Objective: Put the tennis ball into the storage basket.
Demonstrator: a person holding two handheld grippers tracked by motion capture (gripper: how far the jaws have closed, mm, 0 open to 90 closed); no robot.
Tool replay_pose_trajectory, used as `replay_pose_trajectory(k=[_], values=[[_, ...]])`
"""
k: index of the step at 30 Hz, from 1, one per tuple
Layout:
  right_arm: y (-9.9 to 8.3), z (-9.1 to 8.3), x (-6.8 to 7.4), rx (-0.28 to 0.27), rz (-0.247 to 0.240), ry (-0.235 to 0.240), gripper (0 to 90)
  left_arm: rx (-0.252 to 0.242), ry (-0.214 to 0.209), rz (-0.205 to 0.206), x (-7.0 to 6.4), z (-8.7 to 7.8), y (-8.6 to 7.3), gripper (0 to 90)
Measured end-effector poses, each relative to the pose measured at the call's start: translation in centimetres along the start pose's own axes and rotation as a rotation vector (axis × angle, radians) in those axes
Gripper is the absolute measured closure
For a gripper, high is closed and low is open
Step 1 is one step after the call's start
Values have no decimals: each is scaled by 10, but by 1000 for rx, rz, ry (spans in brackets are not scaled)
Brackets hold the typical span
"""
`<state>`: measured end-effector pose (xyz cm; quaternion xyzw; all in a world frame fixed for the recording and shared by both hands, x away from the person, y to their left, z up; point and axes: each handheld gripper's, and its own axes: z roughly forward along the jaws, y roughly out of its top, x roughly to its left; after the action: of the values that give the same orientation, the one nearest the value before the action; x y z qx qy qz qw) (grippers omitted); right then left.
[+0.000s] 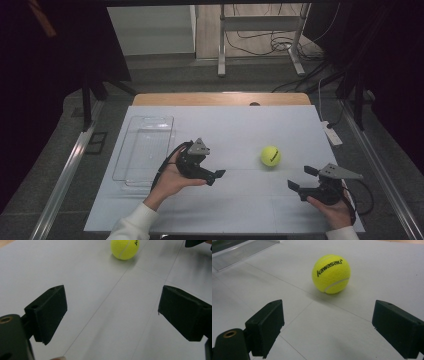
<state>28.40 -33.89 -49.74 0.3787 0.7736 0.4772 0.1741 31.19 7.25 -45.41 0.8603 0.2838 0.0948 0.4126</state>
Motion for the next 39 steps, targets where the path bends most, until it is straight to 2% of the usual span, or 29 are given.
replay_pose_trajectory(k=[10,39], values=[[-1,0,0,3,0,-1,108,3,-22,0,0,11,10,92],[-1,1,0,9,0,-1,108,29,-45,-4,2,36,31,92]])
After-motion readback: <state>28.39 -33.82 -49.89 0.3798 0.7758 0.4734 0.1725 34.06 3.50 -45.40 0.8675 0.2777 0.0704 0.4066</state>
